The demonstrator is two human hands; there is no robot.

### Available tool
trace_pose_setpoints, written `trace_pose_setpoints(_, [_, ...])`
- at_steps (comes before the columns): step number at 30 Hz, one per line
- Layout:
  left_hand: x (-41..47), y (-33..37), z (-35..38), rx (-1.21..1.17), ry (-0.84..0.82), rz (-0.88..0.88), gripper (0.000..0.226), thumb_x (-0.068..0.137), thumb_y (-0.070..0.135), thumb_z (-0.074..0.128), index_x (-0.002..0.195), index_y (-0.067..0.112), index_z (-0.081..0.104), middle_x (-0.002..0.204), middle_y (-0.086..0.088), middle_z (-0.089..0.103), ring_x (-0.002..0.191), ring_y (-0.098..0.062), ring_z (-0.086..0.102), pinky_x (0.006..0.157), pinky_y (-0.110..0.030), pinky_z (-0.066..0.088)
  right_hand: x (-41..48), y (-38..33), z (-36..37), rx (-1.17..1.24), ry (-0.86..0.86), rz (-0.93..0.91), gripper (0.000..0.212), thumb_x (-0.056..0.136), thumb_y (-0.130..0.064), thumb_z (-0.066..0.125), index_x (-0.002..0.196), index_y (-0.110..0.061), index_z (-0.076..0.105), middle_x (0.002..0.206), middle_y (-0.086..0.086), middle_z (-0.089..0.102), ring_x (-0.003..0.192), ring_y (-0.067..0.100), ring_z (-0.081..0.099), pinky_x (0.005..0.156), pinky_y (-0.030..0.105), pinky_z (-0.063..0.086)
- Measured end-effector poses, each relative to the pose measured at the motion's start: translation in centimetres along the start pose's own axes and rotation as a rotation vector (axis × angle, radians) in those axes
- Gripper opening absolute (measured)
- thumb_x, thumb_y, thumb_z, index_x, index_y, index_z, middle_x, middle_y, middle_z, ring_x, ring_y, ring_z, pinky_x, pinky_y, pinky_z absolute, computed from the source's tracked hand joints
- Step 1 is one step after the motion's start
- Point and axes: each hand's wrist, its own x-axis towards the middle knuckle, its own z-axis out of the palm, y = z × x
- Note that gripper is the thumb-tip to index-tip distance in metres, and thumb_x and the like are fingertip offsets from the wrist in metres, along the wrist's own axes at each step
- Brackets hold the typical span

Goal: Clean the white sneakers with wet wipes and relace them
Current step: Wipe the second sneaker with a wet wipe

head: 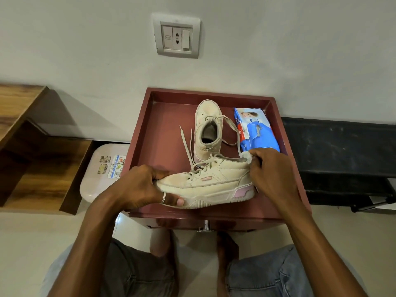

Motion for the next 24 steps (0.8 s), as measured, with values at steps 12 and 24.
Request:
trace_pose_setpoints(12, [0.1, -0.1, 0.1, -0.001, 0.012, 0.010, 0.099, 0.038, 0.093, 0.073, 0.123, 0.041, 0.069, 0.102, 0.028, 0.075, 0.094, 0.004, 0.071, 0.089, -0.029, 0.060, -0.7, 1.7, -0.8, -0.056, -0.256, 0.075, 0.014, 0.083, -0.014, 0.059, 0.083, -0.011, 0.073, 0.079, 0.004, 0.071, 0.071, 0.017, 0.061, 0.063, 0.031, 0.051])
trace_pose_setpoints(24, [0.4, -0.2, 0.3, -0.022, 0.045, 0.007, 0.087, 0.047, 0.086, 0.078, 0.123, 0.044, 0.069, 0.107, 0.026, 0.074, 0.098, 0.002, 0.071, 0.091, -0.033, 0.060, -1.6, 1.1, -0.6, 0.068, -0.173, 0.123, 0.011, 0.088, -0.018, 0.062, 0.088, -0.015, 0.072, 0.082, -0.001, 0.072, 0.073, 0.011, 0.062, 0.062, 0.024, 0.049])
